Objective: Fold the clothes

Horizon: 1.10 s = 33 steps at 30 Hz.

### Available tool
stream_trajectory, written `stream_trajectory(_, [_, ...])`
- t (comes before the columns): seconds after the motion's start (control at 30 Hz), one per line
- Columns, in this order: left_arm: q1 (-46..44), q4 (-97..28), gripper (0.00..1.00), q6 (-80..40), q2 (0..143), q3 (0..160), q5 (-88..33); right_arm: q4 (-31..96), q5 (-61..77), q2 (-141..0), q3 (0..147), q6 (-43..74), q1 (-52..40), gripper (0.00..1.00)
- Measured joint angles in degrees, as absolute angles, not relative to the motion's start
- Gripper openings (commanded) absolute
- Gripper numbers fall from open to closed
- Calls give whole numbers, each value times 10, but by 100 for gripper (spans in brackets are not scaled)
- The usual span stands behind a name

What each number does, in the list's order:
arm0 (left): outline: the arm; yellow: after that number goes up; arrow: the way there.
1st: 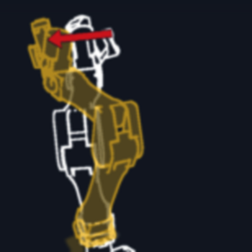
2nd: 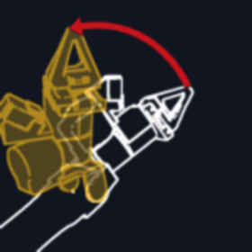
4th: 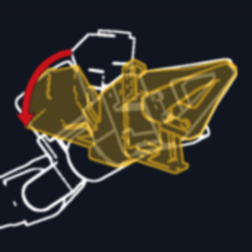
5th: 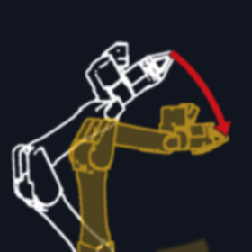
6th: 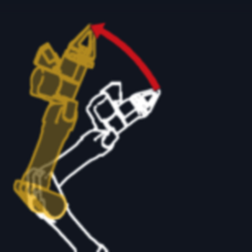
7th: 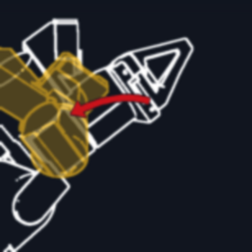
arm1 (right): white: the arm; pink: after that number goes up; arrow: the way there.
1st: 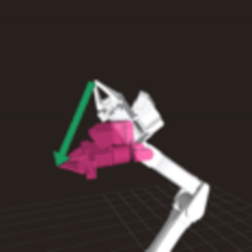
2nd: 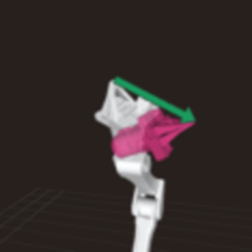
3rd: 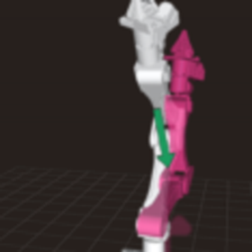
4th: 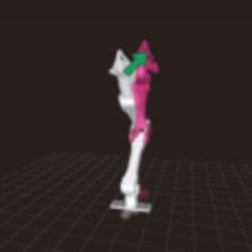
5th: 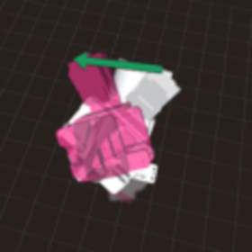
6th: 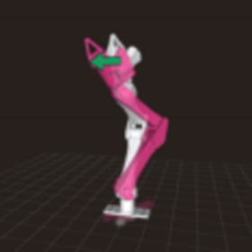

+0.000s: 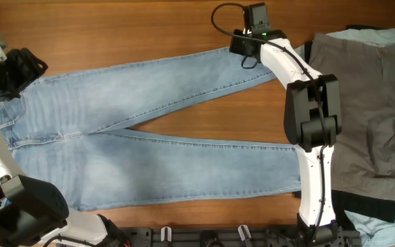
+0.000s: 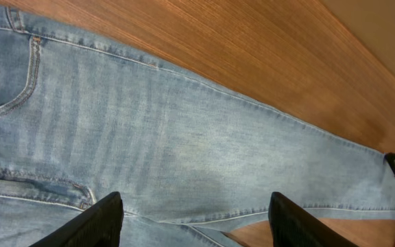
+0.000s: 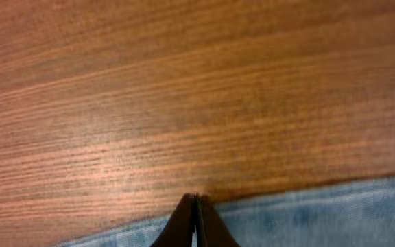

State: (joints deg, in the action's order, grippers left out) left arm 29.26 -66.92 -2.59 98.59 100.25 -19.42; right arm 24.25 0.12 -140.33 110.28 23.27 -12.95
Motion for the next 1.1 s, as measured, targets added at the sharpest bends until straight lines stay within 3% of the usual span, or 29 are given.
stream_trajectory(0.03, [293,-670,68,-26,986,1002,-194,243,1,-1403,1106,224,-128,25])
stream_trajectory(0.1, [293,-671,68,-26,986,1002,-194,246,1,-1398,1116,192,-124,40])
stream_trajectory(0.2, [293,-682,68,-26,986,1002,-194,318,0,-1347,1117,156,-120,50])
stream_trajectory(0.23, [293,-694,62,-26,986,1002,-194,336,1,-1331,1117,150,-120,49])
stream_trajectory(0.27, [293,-702,41,-26,987,1002,-194,372,0,-1274,1121,142,-120,46])
stream_trajectory(0.3, [293,-705,28,-26,988,1002,-194,422,2,-1244,1128,137,-119,44])
stream_trajectory(0.37, [293,-706,17,-25,991,1002,-194,509,15,-1182,1132,133,-119,44])
stream_trajectory(0.47, [293,-715,10,-21,994,1002,-192,643,75,-1126,1149,131,-118,39])
stream_trajectory(0.63, [293,-785,8,-45,995,980,-132,781,126,-1147,1138,121,-120,48])
stream_trajectory(0.8, [302,-817,20,-69,995,969,-101,818,135,-1151,1137,116,-133,51])
stream_trajectory(0.9, [312,-809,4,-77,995,969,-94,803,138,-1151,1137,114,-154,54])
stream_trajectory(1.1, [293,-730,4,-74,995,906,-106,751,141,-1151,1136,115,-186,56])
